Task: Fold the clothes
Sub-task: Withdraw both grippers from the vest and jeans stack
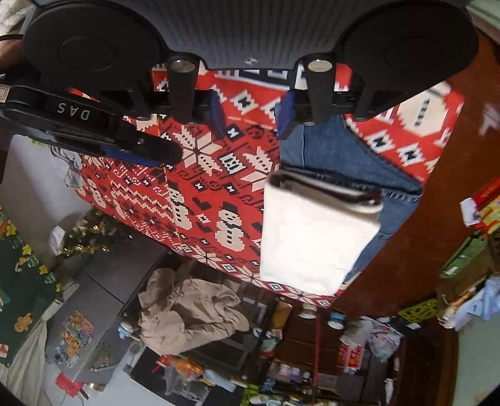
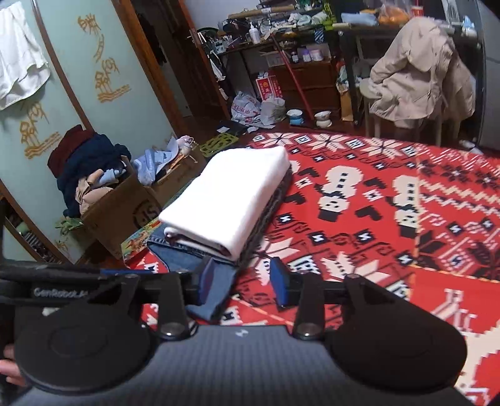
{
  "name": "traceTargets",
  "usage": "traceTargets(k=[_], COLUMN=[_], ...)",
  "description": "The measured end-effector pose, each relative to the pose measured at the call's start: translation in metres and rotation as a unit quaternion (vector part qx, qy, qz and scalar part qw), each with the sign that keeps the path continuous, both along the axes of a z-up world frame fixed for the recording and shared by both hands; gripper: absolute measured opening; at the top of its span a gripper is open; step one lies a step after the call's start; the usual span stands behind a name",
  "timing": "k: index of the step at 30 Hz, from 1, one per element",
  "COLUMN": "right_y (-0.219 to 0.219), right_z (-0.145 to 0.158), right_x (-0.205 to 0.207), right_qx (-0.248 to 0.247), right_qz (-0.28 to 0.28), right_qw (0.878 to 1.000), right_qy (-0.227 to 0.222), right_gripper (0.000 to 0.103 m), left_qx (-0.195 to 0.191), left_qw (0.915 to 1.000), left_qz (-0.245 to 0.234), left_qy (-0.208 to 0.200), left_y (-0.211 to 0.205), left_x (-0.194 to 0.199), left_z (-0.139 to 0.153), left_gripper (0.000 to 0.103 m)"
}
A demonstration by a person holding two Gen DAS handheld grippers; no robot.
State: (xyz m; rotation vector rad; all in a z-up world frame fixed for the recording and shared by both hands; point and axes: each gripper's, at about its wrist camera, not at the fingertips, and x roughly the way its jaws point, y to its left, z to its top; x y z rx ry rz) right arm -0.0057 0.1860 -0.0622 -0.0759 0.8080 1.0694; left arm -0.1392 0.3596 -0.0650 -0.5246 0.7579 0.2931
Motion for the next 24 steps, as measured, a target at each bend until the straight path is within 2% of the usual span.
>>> traceTargets(k=[1, 5, 7, 10, 12, 17, 24], right_y=[-0.007, -0.029, -0.040, -0.053, -0.059, -0.073, -0.079], right_z=[0.004, 0.017, 0.023, 0.030, 0.032, 0.033, 0.026], right_x=[-0.004, -0.021, -0.031, -0.044, -0.051, -0.064, -0.078], right_qx=[-0.001, -0.004, -0.007, -0.007, -0.011, -0.019, -0.035], right_qz=[-0.002, 0.002, 0.001, 0.002, -0.002, -0.002, -0.004], right_qw=[1.000, 0.999, 0.998, 0.998, 0.998, 0.998, 0.997], right_qy=[-0.006, -0.044, -0.060, -0.065, -0.068, -0.064, -0.064], right_gripper=[0.058, 0.077, 0.090, 0.098, 0.102, 0.102, 0.102], left_qx=[0.003, 0.019, 0.024, 0.027, 0.035, 0.055, 0.064], left_qw=[1.0000, 0.9991, 0.9984, 0.9977, 0.9971, 0.9948, 0.9932], left_qz=[0.008, 0.039, 0.050, 0.062, 0.068, 0.084, 0.096], left_qy=[-0.003, 0.001, 0.002, 0.001, 0.002, 0.016, 0.011], left_y=[-0.004, -0.019, -0.026, -0.037, -0.043, -0.055, -0.063], left_x=[-0.006, -0.022, -0.029, -0.040, -0.047, -0.065, -0.082], left_z=[0.002, 0.008, 0.010, 0.011, 0.011, 0.009, 0.007], left_gripper=[0.046, 0.058, 0.061, 0.066, 0.068, 0.070, 0.080])
